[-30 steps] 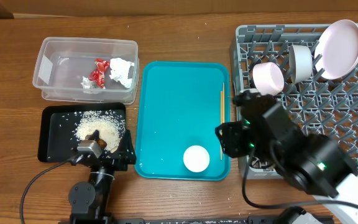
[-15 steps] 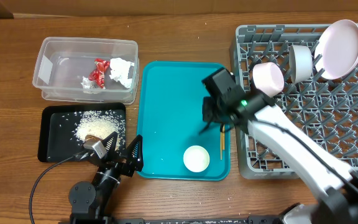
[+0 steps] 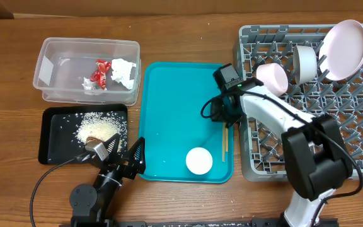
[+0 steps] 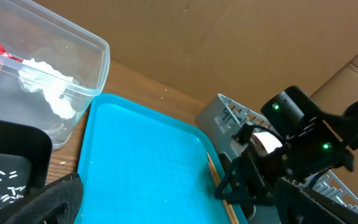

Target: Sort waste into correct bins and load items into the dishwasher

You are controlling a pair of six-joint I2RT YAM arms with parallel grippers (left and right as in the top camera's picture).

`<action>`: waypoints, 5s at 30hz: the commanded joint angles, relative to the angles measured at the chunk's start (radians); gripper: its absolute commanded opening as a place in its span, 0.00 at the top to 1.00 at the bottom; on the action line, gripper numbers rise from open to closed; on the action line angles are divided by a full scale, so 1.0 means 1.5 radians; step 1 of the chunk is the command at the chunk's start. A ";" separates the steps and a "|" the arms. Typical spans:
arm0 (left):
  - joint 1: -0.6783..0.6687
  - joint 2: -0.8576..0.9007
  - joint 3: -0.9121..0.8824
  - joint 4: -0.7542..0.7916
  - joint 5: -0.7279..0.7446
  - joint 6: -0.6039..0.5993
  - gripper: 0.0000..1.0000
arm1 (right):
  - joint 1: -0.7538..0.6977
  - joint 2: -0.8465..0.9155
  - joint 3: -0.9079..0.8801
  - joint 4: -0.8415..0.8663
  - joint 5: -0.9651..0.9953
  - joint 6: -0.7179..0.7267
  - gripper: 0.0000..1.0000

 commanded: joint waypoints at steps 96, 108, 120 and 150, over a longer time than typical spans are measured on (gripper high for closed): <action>0.003 -0.007 -0.002 0.000 0.010 -0.006 0.00 | 0.045 0.105 0.098 -0.079 0.074 -0.039 0.88; 0.003 -0.007 -0.002 0.000 0.010 -0.006 0.00 | 0.040 -0.078 0.170 -0.142 0.175 -0.039 0.96; 0.003 -0.007 -0.002 0.000 0.010 -0.006 0.00 | -0.074 -0.196 0.155 -0.049 0.290 -0.193 0.96; 0.003 -0.007 -0.002 0.064 0.068 -0.208 0.00 | -0.091 -0.524 0.147 -0.187 0.011 -0.068 0.55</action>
